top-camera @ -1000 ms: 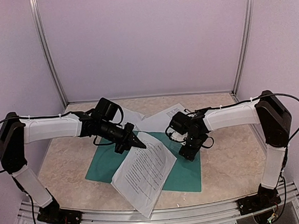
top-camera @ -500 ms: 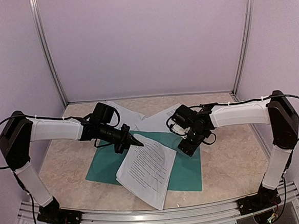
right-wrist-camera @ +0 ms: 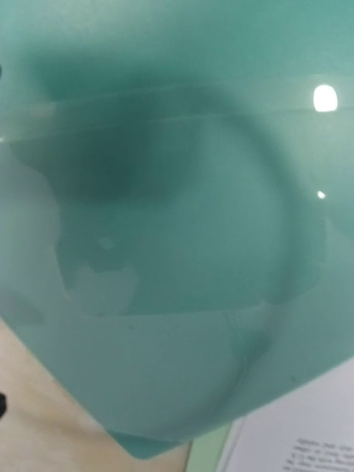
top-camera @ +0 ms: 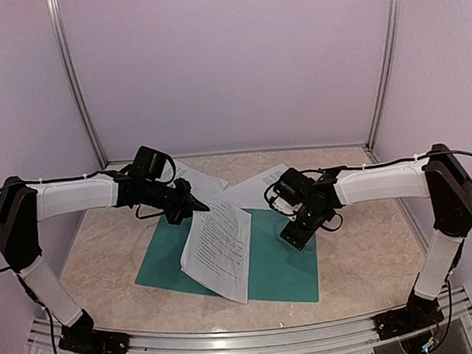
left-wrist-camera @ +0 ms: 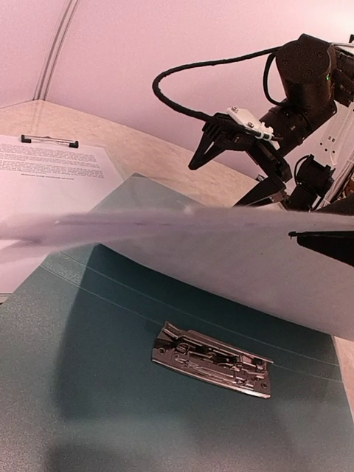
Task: Put the files into the folder
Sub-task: Insert the file into the form pockets on the folder.
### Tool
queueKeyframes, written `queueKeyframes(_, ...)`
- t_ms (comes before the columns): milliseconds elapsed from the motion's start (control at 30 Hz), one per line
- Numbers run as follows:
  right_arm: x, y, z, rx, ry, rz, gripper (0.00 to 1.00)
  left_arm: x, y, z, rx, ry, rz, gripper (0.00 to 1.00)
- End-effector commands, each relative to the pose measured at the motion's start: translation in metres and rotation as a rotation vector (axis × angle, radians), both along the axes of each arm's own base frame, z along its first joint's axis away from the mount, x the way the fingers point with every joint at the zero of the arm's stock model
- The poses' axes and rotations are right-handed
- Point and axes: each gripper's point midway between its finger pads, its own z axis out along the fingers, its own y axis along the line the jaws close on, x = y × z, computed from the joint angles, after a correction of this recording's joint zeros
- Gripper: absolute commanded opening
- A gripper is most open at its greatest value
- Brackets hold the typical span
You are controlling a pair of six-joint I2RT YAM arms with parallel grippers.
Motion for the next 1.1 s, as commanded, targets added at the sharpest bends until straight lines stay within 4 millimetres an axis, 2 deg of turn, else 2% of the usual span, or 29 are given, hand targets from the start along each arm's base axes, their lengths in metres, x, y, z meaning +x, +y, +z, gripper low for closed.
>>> queueKeyframes(0,0.009,0.004,-0.006,-0.048,-0.047,0.004,0.9,0.001,0.007,0.002,0.035,-0.034,0.018,0.0)
queueKeyframes(267,0.008,0.019,-0.021,-0.128,-0.097,0.026,0.92,-0.001,0.011,0.002,0.036,-0.043,0.023,0.0)
queueKeyframes(533,0.007,0.013,-0.043,-0.322,-0.162,0.02,0.92,-0.011,0.019,-0.014,0.069,-0.01,0.014,0.0)
queueKeyframes(700,0.012,0.006,-0.04,-0.411,-0.216,0.008,0.92,-0.017,0.023,-0.023,0.08,0.007,0.008,0.0)
queueKeyframes(1067,0.022,0.008,-0.031,-0.474,-0.293,0.011,0.92,-0.019,0.029,-0.034,0.105,0.023,0.005,0.0)
